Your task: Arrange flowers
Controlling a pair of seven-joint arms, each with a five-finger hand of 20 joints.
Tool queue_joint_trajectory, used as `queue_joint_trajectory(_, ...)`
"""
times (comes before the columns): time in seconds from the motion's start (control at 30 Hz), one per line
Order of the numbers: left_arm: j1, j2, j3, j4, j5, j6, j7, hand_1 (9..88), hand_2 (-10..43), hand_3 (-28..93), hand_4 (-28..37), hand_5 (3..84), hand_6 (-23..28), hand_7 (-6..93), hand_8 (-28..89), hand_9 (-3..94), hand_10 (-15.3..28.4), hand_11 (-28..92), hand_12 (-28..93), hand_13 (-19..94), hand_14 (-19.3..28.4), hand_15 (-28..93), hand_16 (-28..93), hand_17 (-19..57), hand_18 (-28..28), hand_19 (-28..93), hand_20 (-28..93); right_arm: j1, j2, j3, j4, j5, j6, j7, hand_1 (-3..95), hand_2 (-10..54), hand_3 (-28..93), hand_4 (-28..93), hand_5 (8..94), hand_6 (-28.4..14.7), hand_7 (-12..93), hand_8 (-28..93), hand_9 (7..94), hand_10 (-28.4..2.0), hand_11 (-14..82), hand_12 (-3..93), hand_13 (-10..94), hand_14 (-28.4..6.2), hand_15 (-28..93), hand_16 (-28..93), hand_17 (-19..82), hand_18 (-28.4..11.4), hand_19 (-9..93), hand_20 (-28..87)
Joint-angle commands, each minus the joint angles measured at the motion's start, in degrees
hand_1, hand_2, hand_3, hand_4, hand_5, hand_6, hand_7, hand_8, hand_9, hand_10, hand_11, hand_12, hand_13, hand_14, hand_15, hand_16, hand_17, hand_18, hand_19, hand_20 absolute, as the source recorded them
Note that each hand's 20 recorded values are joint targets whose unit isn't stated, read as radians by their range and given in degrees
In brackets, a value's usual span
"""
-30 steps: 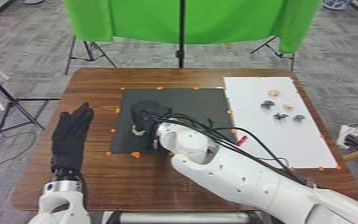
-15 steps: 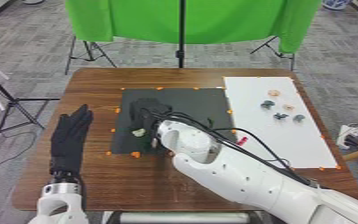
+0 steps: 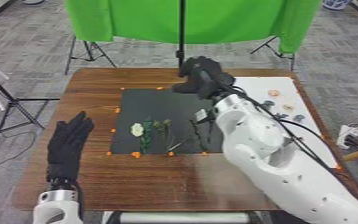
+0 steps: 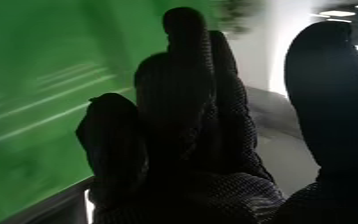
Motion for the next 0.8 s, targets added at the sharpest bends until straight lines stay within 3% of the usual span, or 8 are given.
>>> queue_joint_trajectory(0.03,1.2,-0.99,0.16,0.15,0.75,-0.94,-1.81,15.3,5.6,62,-28.3,41.3,7.3,5.5,-5,37.6,13.7,16,11,26,17.0,21,-1,0.4,11.9,11,18,-17.4,12.0,19.0,6.1,-6.4,6.4,2.6,36.4,-9.5,66,-16,66.5,0.1,14,-8,71.0,-16.2,16.4,21.8,81,-7.6,61,35,59,-14.7,93,59)
queue_joint_trajectory(0.2,1.0,-0.63,0.02,0.19,0.76,-1.80,-2.48,15.9,5.3,63,-28.3,41.8,7.4,5.8,-5,38.7,13.7,17,11,27,17.7,24,-1,0.8,12.9,15,19,-20.9,12.1,23.3,8.9,-7.6,8.8,3.1,37.0,-9.5,67,-16,70.1,1.3,16,-9,74.4,-15.1,17.9,21.8,81,-7.6,63,34,59,-15.0,93,59)
queue_joint_trajectory(0.33,0.6,-1.33,-0.05,0.23,1.24,-2.38,-2.24,16.1,5.4,63,-28.3,42.0,7.5,5.8,-5,38.9,13.9,17,11,27,17.8,25,-2,0.7,13.0,15,20,-22.2,12.1,24.8,10.7,-6.1,10.1,2.4,37.0,-9.5,68,-17,72.6,1.7,17,-10,77.5,-14.6,20.3,22.5,83,-7.4,64,34,61,-14.9,93,60)
queue_joint_trajectory(0.5,0.6,-1.29,0.48,0.50,1.09,-3.40,-3.23,16.4,5.2,63,-28.3,42.2,7.4,6.1,-5,39.6,13.9,17,11,28,17.7,25,-2,0.6,13.2,16,20,-22.2,11.8,24.3,13.4,-3.8,12.7,0.9,37.0,-9.5,68,-17,72.9,2.0,17,-10,78.3,-14.6,21.0,22.8,83,-7.2,65,34,61,-15.0,93,62)
queue_joint_trajectory(0.67,0.5,-1.19,0.25,0.59,1.19,-4.30,-3.56,16.5,5.3,63,-28.3,42.5,7.4,6.3,-5,39.8,13.8,18,11,28,17.8,26,-2,0.6,13.2,16,19,-22.2,11.7,23.4,14.2,-2.5,9.8,0.5,36.3,-9.5,68,-17,71.3,1.9,18,-10,78.3,-14.3,21.3,22.9,84,-6.9,65,34,62,-14.7,93,62)
queue_joint_trajectory(0.8,0.2,-0.95,0.12,0.73,1.17,-4.63,-3.47,16.4,5.2,63,-28.3,42.6,7.3,6.4,-5,39.9,13.9,18,11,28,17.8,26,-2,0.6,13.2,16,19,-22.2,11.8,22.8,14.4,-0.6,5.7,0.2,33.8,-9.5,68,-19,66.2,1.2,16,-10,73.2,-15.1,19.5,22.5,83,-6.8,65,35,62,-14.6,93,63)
